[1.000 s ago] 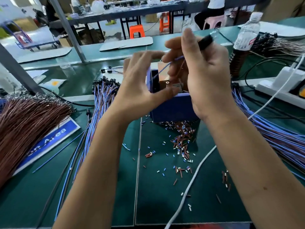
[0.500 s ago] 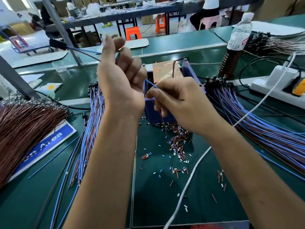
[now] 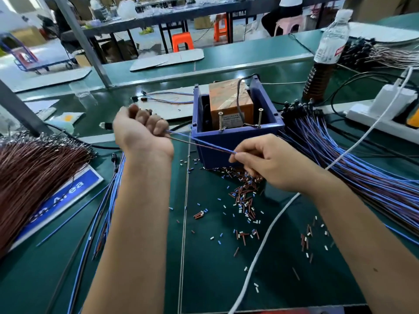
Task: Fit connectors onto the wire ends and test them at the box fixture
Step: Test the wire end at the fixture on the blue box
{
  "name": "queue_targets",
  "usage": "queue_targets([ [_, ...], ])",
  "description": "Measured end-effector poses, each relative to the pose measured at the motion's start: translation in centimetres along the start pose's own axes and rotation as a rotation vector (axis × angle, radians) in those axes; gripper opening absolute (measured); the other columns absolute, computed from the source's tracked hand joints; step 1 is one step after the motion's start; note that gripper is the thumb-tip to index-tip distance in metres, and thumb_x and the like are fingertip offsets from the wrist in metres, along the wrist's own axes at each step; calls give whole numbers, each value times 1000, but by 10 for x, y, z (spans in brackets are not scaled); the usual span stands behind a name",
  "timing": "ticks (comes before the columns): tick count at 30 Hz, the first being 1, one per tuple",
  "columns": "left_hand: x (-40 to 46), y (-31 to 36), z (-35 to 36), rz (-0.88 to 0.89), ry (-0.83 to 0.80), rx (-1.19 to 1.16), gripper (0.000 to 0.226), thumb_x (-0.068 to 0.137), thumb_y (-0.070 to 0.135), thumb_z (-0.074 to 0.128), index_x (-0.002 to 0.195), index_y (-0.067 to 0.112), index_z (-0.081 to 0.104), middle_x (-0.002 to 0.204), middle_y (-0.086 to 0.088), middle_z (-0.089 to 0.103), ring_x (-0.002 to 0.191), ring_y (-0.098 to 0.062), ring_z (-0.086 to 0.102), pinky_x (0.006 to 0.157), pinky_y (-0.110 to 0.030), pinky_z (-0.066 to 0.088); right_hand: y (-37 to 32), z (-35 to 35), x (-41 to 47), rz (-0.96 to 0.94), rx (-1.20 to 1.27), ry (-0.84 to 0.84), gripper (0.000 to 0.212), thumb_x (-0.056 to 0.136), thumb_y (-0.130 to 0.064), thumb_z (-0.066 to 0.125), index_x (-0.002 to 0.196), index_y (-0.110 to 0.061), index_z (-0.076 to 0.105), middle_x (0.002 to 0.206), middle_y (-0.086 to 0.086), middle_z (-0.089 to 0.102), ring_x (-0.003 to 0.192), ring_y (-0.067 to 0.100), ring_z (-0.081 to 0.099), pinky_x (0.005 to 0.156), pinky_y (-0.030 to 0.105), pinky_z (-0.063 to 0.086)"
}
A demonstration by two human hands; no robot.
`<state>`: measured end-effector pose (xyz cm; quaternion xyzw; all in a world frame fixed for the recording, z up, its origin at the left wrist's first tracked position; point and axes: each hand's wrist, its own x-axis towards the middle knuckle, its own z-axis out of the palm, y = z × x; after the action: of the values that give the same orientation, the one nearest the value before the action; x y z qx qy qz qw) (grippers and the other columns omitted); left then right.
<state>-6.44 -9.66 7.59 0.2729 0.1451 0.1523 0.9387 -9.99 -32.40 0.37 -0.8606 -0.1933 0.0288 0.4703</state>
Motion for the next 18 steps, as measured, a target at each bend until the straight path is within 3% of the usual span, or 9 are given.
queue_targets([
  [4, 18, 17, -22, 145, 60, 59, 42, 111, 26, 31, 71, 21, 42, 54, 7, 24, 45, -10, 14, 40, -22, 12, 25, -14, -12, 19, 49, 52, 18, 105, -22, 62, 92, -18, 76, 62, 1, 67, 51, 5, 51, 54, 16, 40],
  [7, 14, 16, -28, 299, -80, 298, 41, 113, 34, 35, 76, 19, 47, 59, 5, 28, 48, -10, 18, 42, -24, 15, 37, -19, -16, 12, 176, 172, 18, 104, -16, 64, 92, -12, 77, 60, 1, 67, 49, 1, 52, 54, 8, 39],
  [10, -10, -12, -24, 451, -453, 750, 36, 109, 23, 44, 77, 14, 57, 57, 8, 46, 45, -7, 36, 41, -20, 27, 40, -7, -15, -38, 59, 203, 18, 102, -17, 66, 87, -19, 76, 62, -3, 69, 57, 8, 62, 66, 18, 47],
  [12, -28, -39, -23, 613, -814, 1137, 21, 97, 6, 53, 79, 3, 64, 70, 4, 62, 61, -8, 57, 54, -23, 45, 36, 1, -15, -60, 16, 177, 19, 102, -22, 67, 86, -23, 76, 65, -4, 70, 61, 22, 64, 66, 37, 54],
  [13, -36, -52, -24, 711, -987, 1348, 14, 94, 6, 56, 85, 3, 66, 79, 1, 66, 73, -14, 63, 65, -31, 51, 34, 3, -14, -83, 19, 177, 20, 102, -24, 66, 84, -24, 75, 65, -3, 70, 61, 27, 64, 64, 42, 53],
  [15, -45, -74, -31, 787, -1130, 1644, 10, 96, 16, 63, 105, 11, 65, 95, 0, 67, 89, -28, 64, 76, -43, 52, 32, 2, -16, -148, 26, 202, 21, 98, -23, 62, 80, -28, 71, 66, -4, 69, 59, 17, 64, 59, 34, 49],
  [18, -50, -91, -41, 718, -1111, 1722, 46, 94, 21, 65, 137, 21, 50, 113, -2, 71, 101, -36, 65, 78, -48, 52, 29, 0, -20, -182, 136, 238, 13, 99, -15, 65, 91, -22, 73, 70, -16, 70, 57, -2, 62, 57, 7, 42],
])
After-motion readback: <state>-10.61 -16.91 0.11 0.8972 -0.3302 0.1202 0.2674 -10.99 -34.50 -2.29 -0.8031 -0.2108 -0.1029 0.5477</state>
